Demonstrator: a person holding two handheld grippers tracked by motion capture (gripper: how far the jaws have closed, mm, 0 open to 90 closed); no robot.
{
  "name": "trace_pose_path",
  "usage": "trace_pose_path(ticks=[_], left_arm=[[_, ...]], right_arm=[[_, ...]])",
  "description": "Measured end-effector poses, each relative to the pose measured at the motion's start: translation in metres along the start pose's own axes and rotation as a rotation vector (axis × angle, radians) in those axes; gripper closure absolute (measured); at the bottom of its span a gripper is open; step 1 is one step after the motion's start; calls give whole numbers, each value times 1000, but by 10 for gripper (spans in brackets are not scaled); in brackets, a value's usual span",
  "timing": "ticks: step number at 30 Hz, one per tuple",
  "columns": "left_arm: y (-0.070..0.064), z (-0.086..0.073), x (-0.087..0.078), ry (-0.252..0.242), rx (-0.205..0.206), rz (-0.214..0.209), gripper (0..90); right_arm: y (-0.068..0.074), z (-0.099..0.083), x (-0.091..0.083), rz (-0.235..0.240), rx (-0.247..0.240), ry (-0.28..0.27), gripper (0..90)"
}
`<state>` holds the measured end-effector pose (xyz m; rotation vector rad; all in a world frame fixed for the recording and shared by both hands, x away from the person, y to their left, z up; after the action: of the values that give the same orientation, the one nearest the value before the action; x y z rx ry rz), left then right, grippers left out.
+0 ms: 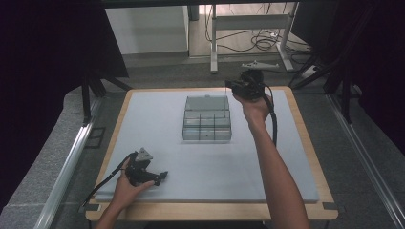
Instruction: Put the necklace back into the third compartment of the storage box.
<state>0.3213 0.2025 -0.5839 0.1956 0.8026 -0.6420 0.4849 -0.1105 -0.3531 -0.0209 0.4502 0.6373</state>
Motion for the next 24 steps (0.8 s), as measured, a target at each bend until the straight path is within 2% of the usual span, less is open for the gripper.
trace_pose_path(ticks=[12,24], left_arm=[[0,0,0,1,2,1,0],[0,0,0,4,1,0,0]], right_arm=[[-7,-22,19,-10,19,52,867],[-10,-57,42,-12,20,135,867]])
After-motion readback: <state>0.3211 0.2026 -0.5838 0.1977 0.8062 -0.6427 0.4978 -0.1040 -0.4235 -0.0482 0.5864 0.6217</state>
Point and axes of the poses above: each handheld gripper's, and its own axes: x roughly forward along the jaws, z roughly out of its top, y roughly to its left, the point moved 4 cm from there along x, roughly forward along the jaws, and after that the axes turned 1 degree about -z, right-handed, at the moved point
